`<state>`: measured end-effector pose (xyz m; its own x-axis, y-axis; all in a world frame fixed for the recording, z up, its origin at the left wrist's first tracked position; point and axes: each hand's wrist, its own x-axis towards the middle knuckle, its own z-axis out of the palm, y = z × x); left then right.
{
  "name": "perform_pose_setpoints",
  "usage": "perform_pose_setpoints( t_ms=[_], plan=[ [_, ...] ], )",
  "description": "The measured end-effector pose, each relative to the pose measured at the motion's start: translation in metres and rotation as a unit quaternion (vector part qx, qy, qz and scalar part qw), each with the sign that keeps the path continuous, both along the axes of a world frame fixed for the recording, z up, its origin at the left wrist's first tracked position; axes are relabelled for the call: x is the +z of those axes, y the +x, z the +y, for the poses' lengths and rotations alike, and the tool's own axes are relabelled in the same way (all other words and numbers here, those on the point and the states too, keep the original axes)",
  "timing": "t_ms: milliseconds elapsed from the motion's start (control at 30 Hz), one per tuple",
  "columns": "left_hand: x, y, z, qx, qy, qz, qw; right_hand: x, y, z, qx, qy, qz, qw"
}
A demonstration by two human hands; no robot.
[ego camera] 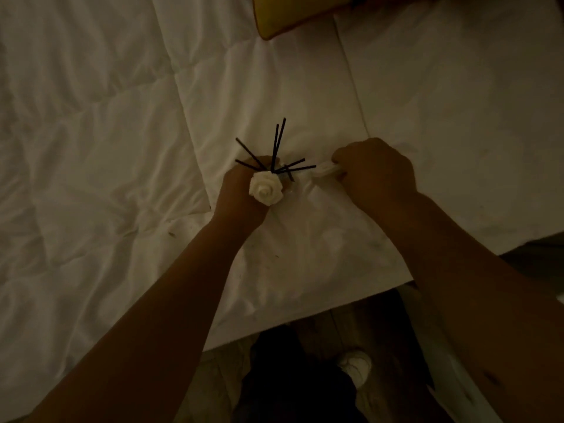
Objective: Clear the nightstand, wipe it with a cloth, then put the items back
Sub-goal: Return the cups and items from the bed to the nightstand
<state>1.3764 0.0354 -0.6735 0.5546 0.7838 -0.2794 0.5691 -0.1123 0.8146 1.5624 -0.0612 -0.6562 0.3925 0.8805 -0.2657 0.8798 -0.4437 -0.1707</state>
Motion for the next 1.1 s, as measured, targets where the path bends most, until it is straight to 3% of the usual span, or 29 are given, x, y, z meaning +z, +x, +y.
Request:
perform_pose_setpoints(
  t_ms=[100,267,533,700,1000,1100],
  plan=[
    [0.002,-0.003,0.0,-0.011,-0.017,-0.032,0.999,-0.002,0.001,-0.006,-0.018,0.02,-0.002,1.0],
    [0.02,0.009,-0.007,-0.085,0.04,-0.052,0.994,0.009,0.003,-0.026,-0.066,0.05,-0.018,0.996],
    [0.058,0.078,-0.059,-0.222,0.006,-0.068,0.973,0.042,0.028,-0.123,-0.182,0.052,-0.018,0.982],
    [0.068,0.124,-0.126,-0.325,0.037,-0.07,0.943,0.06,0.04,-0.217,-0.26,0.032,-0.04,0.964],
    [0.077,0.204,-0.299,-0.462,-0.001,-0.07,0.884,0.084,0.052,-0.418,-0.409,-0.017,-0.058,0.91],
    [0.082,0.231,-0.36,-0.521,-0.01,-0.086,0.849,0.086,0.05,-0.479,-0.453,-0.026,-0.071,0.888]
  ],
)
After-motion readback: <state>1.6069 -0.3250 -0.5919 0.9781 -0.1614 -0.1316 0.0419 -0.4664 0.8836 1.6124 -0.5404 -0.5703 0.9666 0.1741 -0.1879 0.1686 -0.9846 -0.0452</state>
